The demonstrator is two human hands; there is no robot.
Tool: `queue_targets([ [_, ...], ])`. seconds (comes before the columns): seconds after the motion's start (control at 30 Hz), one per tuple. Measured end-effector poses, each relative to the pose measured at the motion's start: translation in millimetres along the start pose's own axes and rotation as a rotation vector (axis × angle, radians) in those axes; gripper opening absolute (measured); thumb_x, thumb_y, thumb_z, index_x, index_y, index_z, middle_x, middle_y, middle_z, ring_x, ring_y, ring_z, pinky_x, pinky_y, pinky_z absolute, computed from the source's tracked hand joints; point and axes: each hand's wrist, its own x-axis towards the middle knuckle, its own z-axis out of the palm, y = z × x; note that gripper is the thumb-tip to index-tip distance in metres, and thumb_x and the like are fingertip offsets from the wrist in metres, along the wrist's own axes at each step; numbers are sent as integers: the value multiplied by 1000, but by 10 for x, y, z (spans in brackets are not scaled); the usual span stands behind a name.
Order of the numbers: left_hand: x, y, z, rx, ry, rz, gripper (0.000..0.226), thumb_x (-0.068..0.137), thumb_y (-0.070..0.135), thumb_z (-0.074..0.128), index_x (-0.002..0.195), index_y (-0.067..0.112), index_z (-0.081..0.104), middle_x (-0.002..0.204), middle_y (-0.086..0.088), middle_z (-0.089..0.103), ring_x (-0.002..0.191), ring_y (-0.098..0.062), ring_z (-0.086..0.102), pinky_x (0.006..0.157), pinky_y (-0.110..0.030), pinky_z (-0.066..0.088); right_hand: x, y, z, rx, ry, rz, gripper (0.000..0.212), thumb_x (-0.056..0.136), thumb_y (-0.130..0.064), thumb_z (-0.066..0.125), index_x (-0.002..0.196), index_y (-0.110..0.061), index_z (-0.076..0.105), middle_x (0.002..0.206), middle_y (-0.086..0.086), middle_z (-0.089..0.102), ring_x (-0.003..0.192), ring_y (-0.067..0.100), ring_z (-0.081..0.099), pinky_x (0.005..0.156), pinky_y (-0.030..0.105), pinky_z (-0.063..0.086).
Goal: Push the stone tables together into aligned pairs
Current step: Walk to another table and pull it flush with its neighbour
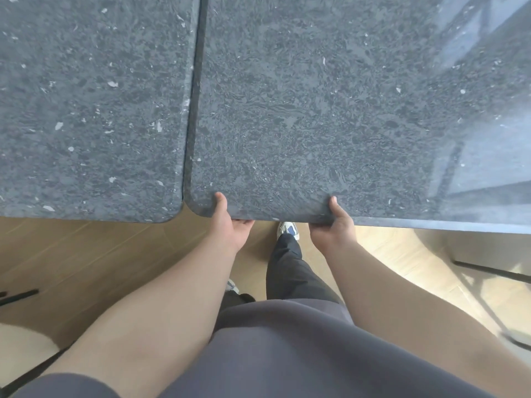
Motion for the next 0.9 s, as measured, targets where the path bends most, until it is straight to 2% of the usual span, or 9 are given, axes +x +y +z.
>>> queue_targets([
  [0.1,-13,39,-20,18,-36,-21,54,96,49,60,132,9,51,127,-15,63,115,-33,63,104,-54,48,-88,13,-22,56,-44,10,12,95,-15,64,96,-4,70,87,14,77,87,30,74,81,45,55],
  [0.2,18,55,-63,41,-67,-34,59,95,50,59,136,8,49,127,-16,62,114,-33,62,106,-54,47,-90,48,-66,32,-48,-5,19,95,-19,65,109,-5,68,97,14,76,101,30,70,95,45,53],
  [0.27,25,54,-72,66,-89,-36,60,96,51,58,135,7,47,122,-15,62,112,-32,61,107,-53,46,-114,52,-80,3,-66,-19,22,96,-20,65,112,-5,66,101,15,74,101,30,69,98,45,52],
  [0.3,23,50,-75,74,-96,-32,59,96,51,57,133,6,47,120,-14,62,110,-31,61,106,-52,46,-128,55,-90,-5,-79,-20,21,96,-21,64,109,-5,66,99,14,73,97,30,68,94,44,53],
  [0.4,-17,43,-79,86,-112,-21,55,98,50,55,131,7,46,124,-14,60,115,-32,59,99,-49,48,-184,84,-100,-54,-116,-12,21,99,-25,60,95,-5,63,92,13,69,83,29,65,67,44,52],
  [0.53,-19,42,-113,94,-135,-4,59,98,48,55,138,6,45,136,-16,59,124,-34,59,93,-51,51,-288,118,-126,-94,-155,-5,23,100,-27,58,95,-5,60,91,13,65,77,31,62,43,49,51],
  [0.73,-83,21,-192,109,-134,-12,62,98,48,55,140,4,44,141,-18,56,129,-34,56,104,-52,47,-325,142,-214,-98,-146,-3,24,101,-26,56,94,-3,58,95,13,64,78,31,62,47,50,49],
  [0.87,-132,21,-260,121,-152,-29,51,100,45,52,128,3,46,139,-20,55,130,-35,54,109,-52,44,-316,165,-284,-91,-129,-13,20,101,-24,57,101,-4,59,101,14,65,83,33,62,39,47,52],
  [0.9,-125,18,-288,122,-151,-34,51,100,45,52,127,2,46,139,-20,55,130,-35,54,110,-52,44,-304,169,-302,-91,-123,-14,20,100,-24,58,102,-4,60,102,14,65,84,33,63,42,47,52],
])
